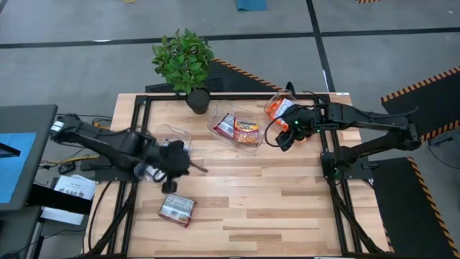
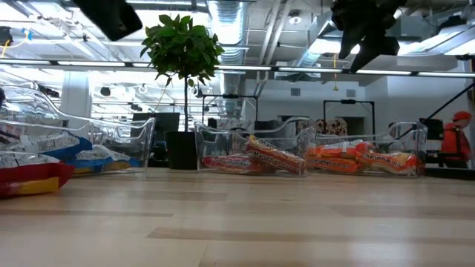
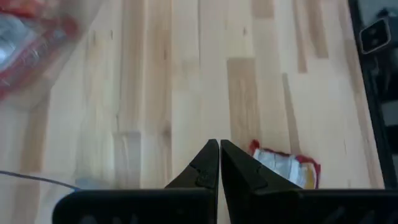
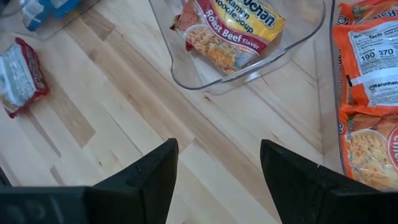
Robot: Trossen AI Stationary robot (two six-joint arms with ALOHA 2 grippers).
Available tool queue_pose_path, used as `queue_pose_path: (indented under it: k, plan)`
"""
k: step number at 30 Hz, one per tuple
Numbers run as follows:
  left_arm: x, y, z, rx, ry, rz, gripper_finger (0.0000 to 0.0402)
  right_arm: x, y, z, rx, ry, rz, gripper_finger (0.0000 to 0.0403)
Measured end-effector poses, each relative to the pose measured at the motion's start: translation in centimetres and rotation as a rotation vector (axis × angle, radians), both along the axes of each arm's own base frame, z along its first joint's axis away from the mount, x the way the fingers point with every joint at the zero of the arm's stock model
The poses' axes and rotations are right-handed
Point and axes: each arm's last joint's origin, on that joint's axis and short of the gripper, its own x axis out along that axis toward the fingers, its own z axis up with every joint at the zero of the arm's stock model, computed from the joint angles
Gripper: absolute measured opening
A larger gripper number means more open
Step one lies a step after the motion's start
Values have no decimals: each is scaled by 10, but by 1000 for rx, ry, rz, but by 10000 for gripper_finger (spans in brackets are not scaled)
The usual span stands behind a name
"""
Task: Sort Maruchan noodles
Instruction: Put the red noodle pack into the middle transparent bin
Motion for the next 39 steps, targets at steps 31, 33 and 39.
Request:
queue_pose_path:
  k: [31, 33, 39]
  plan:
    - [56, -66, -166, -66, 612, -294, 243, 0, 0, 0, -14, 0, 18, 253]
    - [58, -67, -166, -72, 593, -308, 199, 0, 0, 0, -14, 1, 18, 253]
    - [65, -63, -148, -10, 474, -283, 17, 0, 0, 0, -21, 4, 29, 253]
